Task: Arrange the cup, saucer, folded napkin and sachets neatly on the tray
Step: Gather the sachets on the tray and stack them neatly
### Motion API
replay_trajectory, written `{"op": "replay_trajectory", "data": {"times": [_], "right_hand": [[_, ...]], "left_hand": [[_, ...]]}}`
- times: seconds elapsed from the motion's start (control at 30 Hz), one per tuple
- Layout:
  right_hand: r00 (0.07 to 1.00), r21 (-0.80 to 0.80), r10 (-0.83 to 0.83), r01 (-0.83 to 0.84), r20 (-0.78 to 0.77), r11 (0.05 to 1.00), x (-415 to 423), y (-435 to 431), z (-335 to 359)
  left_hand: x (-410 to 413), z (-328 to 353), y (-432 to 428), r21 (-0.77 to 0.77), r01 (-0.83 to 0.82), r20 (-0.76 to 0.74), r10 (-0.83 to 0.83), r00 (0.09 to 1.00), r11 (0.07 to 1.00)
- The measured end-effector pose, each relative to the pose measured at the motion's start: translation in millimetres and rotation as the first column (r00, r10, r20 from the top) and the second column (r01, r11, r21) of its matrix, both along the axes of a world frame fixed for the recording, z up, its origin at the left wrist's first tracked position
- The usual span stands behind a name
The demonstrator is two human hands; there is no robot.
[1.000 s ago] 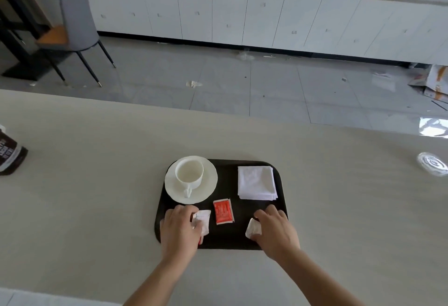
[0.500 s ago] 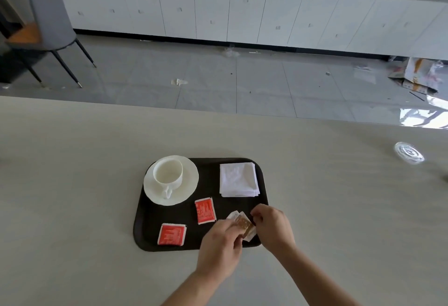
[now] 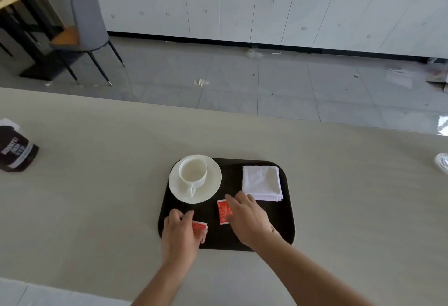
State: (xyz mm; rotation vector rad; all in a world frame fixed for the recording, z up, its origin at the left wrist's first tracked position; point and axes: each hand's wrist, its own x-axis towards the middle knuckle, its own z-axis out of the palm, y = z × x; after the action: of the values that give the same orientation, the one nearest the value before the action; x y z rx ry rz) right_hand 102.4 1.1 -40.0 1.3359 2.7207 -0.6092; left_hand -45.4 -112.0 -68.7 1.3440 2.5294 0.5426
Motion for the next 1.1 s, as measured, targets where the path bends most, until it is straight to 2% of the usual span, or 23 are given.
{"op": "replay_trajectory", "data": {"times": [0.13,0.4,0.5,0.63,0.73,0.83,0.97,1.1], "right_hand": [[0.993,0.000,0.040,-0.040,0.107,0.999,-12.6,8.1,-2.8],[0.998,-0.009,-0.054,0.054,-0.015,0.999,-3.4,6.1,3.4],[0.991,-0.054,-0.114,0.110,-0.066,0.992,5.3,-0.5,10.7],[0.971,-0.021,-0.195,0.194,-0.136,0.981,10.9,-5.5,13.6],[0.955,-0.231,-0.256,0.219,-0.147,0.948,-3.8,-16.4,16.0],[0.893,-0.446,-0.408,0.292,-0.188,0.846,-15.0,-23.4,12.9],[0.888,-0.338,-0.401,0.315,-0.223,0.887,1.2,-24.6,8.1],[0.894,-0.352,-0.386,0.295,-0.227,0.889,14.9,-26.2,7.2]], "left_hand": [[-1.9,1.8,5.1,-0.036,-0.027,0.079,0.030,0.996,0.999],[-14.4,7.9,12.6,-0.114,-0.005,0.112,0.018,0.994,0.993],[-14.9,5.4,9.6,-0.099,0.004,0.088,0.005,0.996,0.995],[-11.9,2.8,6.3,-0.045,0.005,0.030,-0.004,1.000,0.999],[-10.1,0.3,6.0,-0.022,-0.005,0.007,0.006,1.000,1.000],[-7.2,1.2,5.4,-0.044,0.008,-0.014,-0.009,1.000,0.999],[-10.2,0.7,3.5,-0.078,0.096,-0.043,-0.100,0.994,0.992],[-13.8,-1.1,4.7,-0.099,0.083,-0.023,-0.086,0.996,0.992]]}}
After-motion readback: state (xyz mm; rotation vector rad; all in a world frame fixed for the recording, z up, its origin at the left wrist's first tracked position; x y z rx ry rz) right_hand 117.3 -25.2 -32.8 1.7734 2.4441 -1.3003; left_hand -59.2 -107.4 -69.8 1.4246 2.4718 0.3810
